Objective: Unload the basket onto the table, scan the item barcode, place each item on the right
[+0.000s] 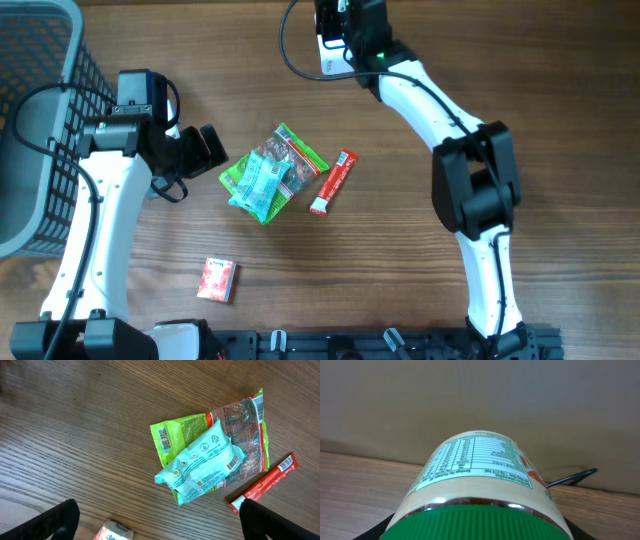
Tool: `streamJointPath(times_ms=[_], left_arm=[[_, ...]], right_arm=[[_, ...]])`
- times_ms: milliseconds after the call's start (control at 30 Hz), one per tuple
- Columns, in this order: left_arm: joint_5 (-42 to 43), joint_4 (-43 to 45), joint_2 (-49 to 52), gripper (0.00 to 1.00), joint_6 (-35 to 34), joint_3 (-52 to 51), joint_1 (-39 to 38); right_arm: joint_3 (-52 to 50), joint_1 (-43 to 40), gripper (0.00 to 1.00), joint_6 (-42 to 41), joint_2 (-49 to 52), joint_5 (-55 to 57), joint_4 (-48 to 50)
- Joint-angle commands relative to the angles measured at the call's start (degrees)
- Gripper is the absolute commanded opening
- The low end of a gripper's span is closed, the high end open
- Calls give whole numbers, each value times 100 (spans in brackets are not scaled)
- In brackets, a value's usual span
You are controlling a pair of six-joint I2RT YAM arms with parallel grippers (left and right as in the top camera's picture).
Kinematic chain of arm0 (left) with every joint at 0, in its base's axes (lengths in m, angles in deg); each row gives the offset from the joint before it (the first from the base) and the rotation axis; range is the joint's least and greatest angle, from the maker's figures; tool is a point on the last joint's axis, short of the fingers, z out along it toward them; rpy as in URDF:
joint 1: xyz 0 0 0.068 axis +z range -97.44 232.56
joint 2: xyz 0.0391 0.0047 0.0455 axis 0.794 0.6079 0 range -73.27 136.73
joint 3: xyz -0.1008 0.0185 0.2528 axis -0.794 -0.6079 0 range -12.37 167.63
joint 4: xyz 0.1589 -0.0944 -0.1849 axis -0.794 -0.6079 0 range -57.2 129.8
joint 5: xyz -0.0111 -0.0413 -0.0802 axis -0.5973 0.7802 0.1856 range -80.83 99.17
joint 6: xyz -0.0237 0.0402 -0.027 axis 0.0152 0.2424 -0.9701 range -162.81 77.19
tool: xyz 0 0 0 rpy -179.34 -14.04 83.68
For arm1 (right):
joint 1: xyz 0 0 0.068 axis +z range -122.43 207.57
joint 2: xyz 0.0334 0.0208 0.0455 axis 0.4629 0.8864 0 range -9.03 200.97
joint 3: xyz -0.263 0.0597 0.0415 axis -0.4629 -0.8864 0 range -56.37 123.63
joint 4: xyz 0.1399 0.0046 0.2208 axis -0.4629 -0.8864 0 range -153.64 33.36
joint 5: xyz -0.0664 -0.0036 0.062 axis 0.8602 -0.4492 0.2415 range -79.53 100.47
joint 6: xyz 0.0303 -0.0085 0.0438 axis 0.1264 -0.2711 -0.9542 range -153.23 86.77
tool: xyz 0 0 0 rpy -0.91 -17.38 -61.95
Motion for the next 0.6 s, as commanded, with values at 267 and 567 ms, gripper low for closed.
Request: streamJointPath(times_ms=[267,567], left_arm=[[46,0,7,100,70,-4,20],[48,0,7,100,70,-4,20]], right_arm=[[76,-22,48,529,487,435,592],[76,-31,47,678,487,435,879]])
